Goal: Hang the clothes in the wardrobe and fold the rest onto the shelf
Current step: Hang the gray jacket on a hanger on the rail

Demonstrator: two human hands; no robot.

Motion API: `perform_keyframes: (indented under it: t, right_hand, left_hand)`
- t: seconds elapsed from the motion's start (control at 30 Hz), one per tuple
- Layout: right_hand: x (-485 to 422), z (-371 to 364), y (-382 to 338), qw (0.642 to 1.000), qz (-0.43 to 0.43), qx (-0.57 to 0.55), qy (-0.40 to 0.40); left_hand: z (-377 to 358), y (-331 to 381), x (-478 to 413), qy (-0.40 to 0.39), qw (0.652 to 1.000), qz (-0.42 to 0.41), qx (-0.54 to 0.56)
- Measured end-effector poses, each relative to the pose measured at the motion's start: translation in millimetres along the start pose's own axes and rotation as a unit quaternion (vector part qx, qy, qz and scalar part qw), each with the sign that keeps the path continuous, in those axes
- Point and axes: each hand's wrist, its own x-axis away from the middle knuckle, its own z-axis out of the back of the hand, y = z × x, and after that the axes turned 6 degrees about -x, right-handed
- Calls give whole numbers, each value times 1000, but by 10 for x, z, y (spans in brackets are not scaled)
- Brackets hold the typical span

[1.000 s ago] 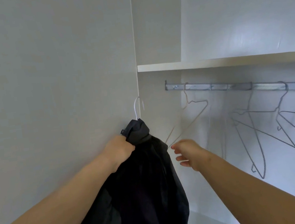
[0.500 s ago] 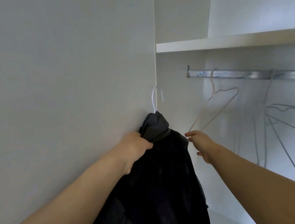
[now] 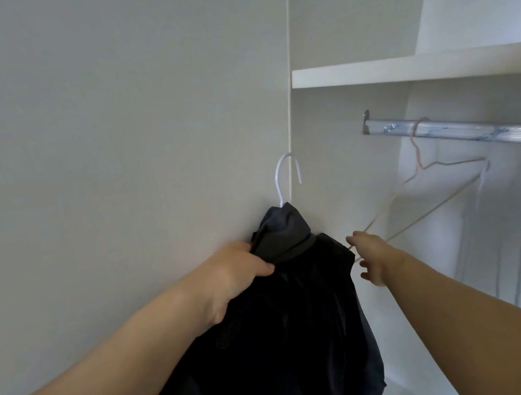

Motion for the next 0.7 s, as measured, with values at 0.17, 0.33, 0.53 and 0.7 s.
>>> perform_keyframes:
  t: [0.17,0.33,0.53,0.7]
  right_hand:
    - [-101,25,-6,997,-9,-73,1]
    - [-167,-44,-2,995,-29,-92,21]
    - [-54,135,191,985,9,-118,122]
    - [247,330,371,976,44,-88,192]
  left_hand:
    - [19,36,13,-9,1000,6,17]
    - [29,47,4,-4,1000,-3,13]
    - [-5,20,-76,4,1000,5,3]
    - [-227,73,-184,16,1000,-8,-22]
